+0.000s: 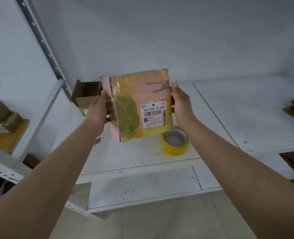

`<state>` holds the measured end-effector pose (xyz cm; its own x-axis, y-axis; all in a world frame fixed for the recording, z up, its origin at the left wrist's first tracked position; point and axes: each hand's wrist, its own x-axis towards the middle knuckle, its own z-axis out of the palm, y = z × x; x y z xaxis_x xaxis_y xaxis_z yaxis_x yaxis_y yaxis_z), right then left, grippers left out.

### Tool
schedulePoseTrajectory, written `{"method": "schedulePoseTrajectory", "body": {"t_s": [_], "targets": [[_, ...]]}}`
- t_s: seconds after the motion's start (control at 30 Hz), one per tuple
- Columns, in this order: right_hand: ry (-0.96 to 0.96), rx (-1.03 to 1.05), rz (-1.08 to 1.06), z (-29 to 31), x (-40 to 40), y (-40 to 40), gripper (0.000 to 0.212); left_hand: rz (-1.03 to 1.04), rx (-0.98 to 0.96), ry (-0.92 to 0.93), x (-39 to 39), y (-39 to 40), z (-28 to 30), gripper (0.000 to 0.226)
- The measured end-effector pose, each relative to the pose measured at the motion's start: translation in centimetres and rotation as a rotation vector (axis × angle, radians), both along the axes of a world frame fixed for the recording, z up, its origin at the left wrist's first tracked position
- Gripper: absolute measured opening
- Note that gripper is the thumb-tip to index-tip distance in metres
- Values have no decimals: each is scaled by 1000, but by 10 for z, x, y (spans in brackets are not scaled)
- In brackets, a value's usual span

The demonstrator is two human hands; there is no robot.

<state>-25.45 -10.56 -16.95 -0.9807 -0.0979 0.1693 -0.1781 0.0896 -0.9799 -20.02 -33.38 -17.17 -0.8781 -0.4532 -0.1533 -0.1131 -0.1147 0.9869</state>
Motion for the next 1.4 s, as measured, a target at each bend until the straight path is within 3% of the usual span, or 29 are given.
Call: {"method": "schedulePoseTrajectory", "body": {"t_s": [0.17,0.3,0.4,0.57,0.8,0.9,1.1,1.27,1.4], "targets": [[-261,-264,21,-3,-9,-26,60,-73,44,-3,-6,-23,-3,38],[-390,-231,98,-5,-7,-58,58,-191,50,14,-7,-46,-4,41],[-382,-241,42,-9,-1,-84,51,-262,119,12,-5,-65,-3,49],[-389,-440,56,-21,13,-99,59,-395,167,-47,-7,-88,-6,56],[-383,-536,17,-42,42,-105,48,-587,328,-75,6,-86,-34,49],[-436,-566,-18,-43,50,-101,52,-572,410,-96,10,-81,-42,47],[-404,-529,-61,-53,62,-86,58,-521,319,-18,17,-68,-62,48],[-363,-594,-16,-57,65,-86,30,-525,352,24,27,-69,-65,59],[-345,-625,50,-60,60,-80,34,-551,398,3,30,-69,-64,57]]}}
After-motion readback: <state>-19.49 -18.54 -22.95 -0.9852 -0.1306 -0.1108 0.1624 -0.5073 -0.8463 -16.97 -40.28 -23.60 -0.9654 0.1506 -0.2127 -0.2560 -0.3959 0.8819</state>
